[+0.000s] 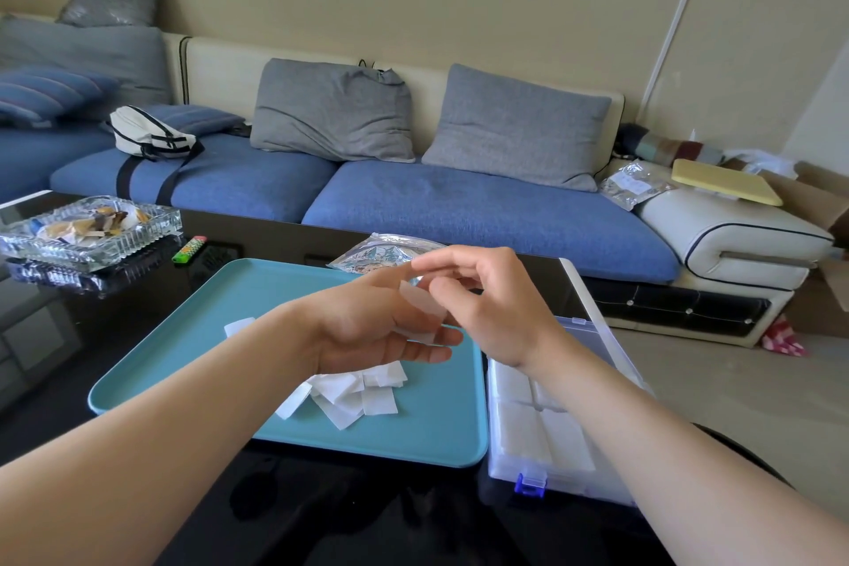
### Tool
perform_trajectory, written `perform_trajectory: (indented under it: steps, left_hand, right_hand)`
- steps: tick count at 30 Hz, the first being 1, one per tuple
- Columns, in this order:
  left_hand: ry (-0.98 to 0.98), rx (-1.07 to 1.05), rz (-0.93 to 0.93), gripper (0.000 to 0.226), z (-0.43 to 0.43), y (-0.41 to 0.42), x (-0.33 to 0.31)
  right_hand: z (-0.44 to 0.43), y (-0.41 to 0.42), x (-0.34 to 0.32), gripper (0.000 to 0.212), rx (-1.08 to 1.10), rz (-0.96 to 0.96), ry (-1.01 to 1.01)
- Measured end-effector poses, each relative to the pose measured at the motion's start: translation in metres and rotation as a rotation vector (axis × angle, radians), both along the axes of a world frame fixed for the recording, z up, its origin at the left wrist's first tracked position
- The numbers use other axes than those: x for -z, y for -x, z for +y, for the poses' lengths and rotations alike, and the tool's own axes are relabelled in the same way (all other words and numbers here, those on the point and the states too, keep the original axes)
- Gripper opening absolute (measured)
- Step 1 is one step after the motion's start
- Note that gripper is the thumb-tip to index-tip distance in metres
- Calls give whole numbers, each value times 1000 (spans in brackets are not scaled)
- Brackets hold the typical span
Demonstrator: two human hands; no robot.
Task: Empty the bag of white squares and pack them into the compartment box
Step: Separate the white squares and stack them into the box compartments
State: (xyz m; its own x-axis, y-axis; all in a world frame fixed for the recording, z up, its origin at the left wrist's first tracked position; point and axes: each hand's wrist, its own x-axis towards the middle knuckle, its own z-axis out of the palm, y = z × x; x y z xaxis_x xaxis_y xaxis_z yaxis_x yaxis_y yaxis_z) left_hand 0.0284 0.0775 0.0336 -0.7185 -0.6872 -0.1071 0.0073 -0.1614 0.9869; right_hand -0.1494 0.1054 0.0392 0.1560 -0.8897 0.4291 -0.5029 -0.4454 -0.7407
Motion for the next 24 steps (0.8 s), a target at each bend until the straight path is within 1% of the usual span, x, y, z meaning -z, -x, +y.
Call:
perform_trajectory:
  steps: [1,3,6,8,11,14,18,22,24]
  left_hand:
    - [9,12,-7,55,1,0,1]
    - [20,30,-20,61,2,1,2]
    - [5,26,-19,60,3,1,1]
    - [-19,-31,-8,50,2,1,1]
    - [-15,-131,-24,30,-1,1,0]
    - [-36,-233,-26,26,-4,1,1]
    - [34,-317,-25,28,-6,1,4]
    - [202,-351,-114,22,-6,3,6]
    - [255,-367,-147,22,-4,7,7]
  right_hand:
    - [-1,1,-1,22,11,-13,-12]
    - [0,4,-2,14,4,27,-38]
    - [-1,7,0,9,11,79,-62]
    - [-4,8,1,6,50,46,-65]
    - [-8,9,3,8,156,-55,-90]
    - [-9,11,4,11,252,-122,-112]
    - [-5,12,2,6,196,-169,-210]
    - [-6,15,7,2,223,-81,-186]
    - [-6,18,7,1,250,-70,-190]
